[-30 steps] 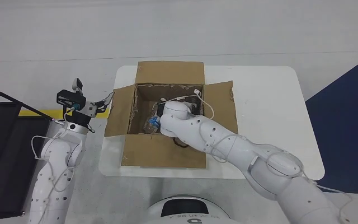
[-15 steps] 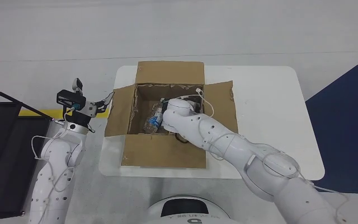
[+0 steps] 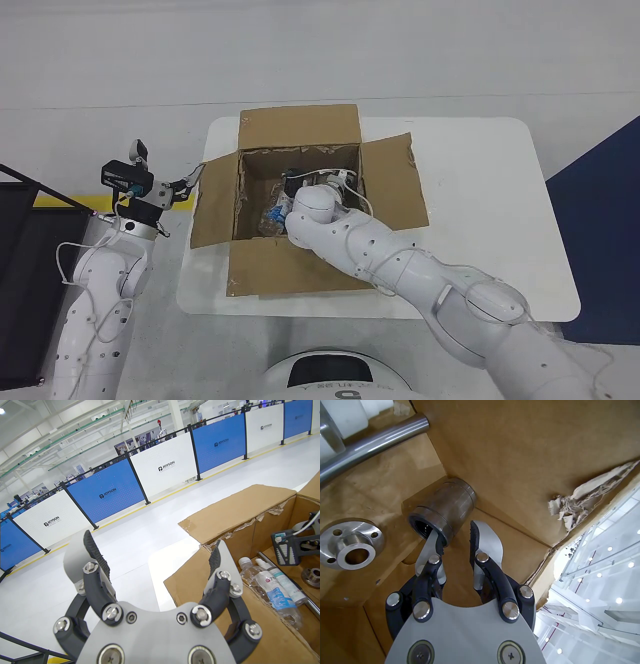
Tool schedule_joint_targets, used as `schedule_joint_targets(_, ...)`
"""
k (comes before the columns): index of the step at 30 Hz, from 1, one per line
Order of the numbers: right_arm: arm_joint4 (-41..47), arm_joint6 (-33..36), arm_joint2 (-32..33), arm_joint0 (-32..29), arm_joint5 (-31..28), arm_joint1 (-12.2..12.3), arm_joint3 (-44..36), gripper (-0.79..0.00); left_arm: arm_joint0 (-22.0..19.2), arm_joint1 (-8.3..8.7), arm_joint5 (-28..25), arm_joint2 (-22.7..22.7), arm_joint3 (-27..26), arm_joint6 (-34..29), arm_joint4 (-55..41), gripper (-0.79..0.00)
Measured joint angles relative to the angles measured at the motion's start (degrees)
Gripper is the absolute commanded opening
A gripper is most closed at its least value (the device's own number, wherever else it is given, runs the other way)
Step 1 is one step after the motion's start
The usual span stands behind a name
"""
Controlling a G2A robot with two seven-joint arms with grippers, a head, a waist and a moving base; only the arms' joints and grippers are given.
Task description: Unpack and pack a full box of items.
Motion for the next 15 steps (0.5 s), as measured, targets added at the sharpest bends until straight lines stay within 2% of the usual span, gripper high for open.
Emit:
schedule_joint_targets(7, -0.7, -1.4, 2.8, -0.5, -0.7, -0.3, 3.4, -0.582, 0.0, 0.00, 0.0, 0.0, 0.0, 0.0, 0.0, 0.000)
schedule_joint_targets(10, -1.3, -1.8, 3.5, -0.4, -0.6, -0.7, 4.1, -0.610, 0.0, 0.00, 0.0, 0.0, 0.0, 0.0, 0.0, 0.000)
schedule_joint_targets(12, -1.9, -2.2, 3.8, -0.5, -0.6, -1.0, 3.9, -0.785, 0.0, 0.00, 0.0, 0.0, 0.0, 0.0, 0.0, 0.000)
schedule_joint_targets(15, -3.9, -3.3, 4.1, -1.1, 0.1, -1.2, 2.3, -0.785, 0.0, 0.00, 0.0, 0.0, 0.0, 0.0, 0.0, 0.000)
